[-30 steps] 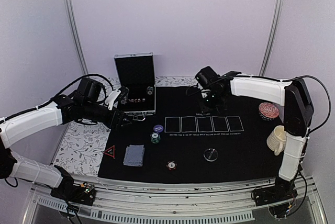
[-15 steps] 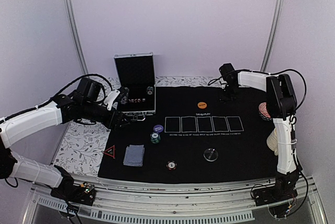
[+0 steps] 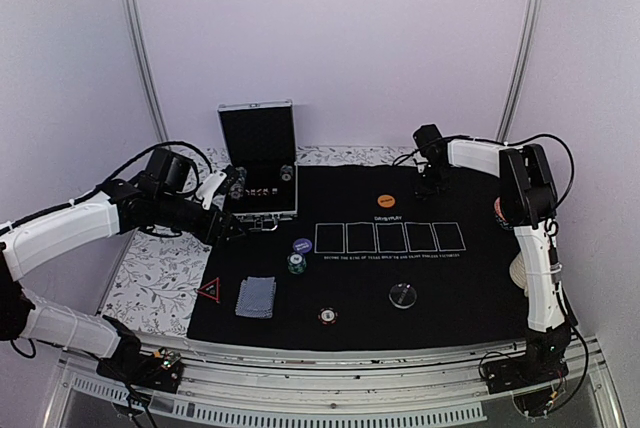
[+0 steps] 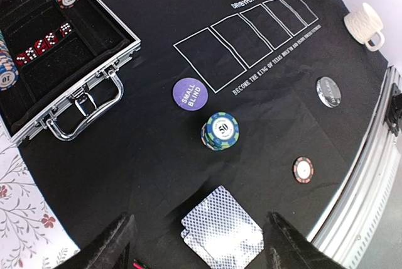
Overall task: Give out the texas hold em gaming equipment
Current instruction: Place the poker chips pile in the big blind area.
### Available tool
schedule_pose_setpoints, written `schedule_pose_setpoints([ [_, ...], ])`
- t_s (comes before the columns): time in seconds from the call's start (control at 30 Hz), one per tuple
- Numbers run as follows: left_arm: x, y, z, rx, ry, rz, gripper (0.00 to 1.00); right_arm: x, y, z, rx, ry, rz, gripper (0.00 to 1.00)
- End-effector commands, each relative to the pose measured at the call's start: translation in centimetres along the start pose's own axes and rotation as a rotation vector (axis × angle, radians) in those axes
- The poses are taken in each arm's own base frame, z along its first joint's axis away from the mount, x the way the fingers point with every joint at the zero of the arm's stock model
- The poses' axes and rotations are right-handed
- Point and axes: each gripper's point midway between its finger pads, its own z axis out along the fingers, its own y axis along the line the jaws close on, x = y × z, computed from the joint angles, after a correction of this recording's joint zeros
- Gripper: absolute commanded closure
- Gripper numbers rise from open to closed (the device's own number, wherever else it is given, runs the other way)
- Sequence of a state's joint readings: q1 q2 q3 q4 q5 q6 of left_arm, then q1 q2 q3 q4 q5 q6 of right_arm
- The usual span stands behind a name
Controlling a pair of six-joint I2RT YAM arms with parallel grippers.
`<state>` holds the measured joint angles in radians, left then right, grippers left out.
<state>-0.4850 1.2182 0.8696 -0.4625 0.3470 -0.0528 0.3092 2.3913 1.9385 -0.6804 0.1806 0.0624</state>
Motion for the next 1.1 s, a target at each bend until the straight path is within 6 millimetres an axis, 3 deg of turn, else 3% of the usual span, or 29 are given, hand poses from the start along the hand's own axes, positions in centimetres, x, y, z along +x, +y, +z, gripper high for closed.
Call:
schedule_pose_setpoints([
  [0.0, -0.5, 0.2, -0.4, 0.006, -0.014, 0.004, 0.29, 2.4, 0.3, 1.3, 0.003, 0.085, -0.04, 0.62],
  [0.07, -0.5, 0.2, -0.4, 0.006, -0.014, 0.003, 0.29, 2.5, 0.4, 1.2, -0.004, 0.087, -0.045, 0.47],
  [0.13, -0.6, 0.2, -0.4, 0.008, -0.017, 0.004, 0.29, 2.4, 0.5, 1.1, -0.012, 0.084, -0.05, 0.38],
  [0.4, -0.6, 0.0, -0.5, 0.018, -0.019, 0.004, 0.29, 0.9, 0.7, 0.0, -0.029, 0.051, -0.065, 0.25],
  [0.5, -0.6, 0.0, -0.4, 0.02, -0.019, 0.003, 0.29, -0.1, 2.0, -1.6, -0.083, 0.016, -0.126, 0.01],
  [0.63, -0.6, -0.1, -0.4, 0.028, -0.018, 0.004, 0.29, -2.7, 3.2, -6.0, -0.11, -0.084, -0.186, 0.01],
  [0.77, -0.5, -0.2, -0.4, 0.03, -0.018, 0.003, 0.29, -4.2, 1.7, -9.8, -0.068, -0.144, -0.156, 0.01],
  [0.93, -0.3, -0.2, -0.5, 0.033, -0.017, 0.003, 0.29, -3.3, -1.1, -11.9, 0.029, -0.122, -0.092, 0.01],
  [1.03, -0.3, -0.2, -0.5, 0.032, -0.019, 0.005, 0.29, -1.7, -0.2, -12.2, -0.034, -0.1, -0.077, 0.01],
  [1.07, -0.4, -0.2, -0.6, 0.031, -0.02, 0.005, 0.29, -1.1, 0.2, -12.0, -0.063, -0.092, -0.071, 0.06],
])
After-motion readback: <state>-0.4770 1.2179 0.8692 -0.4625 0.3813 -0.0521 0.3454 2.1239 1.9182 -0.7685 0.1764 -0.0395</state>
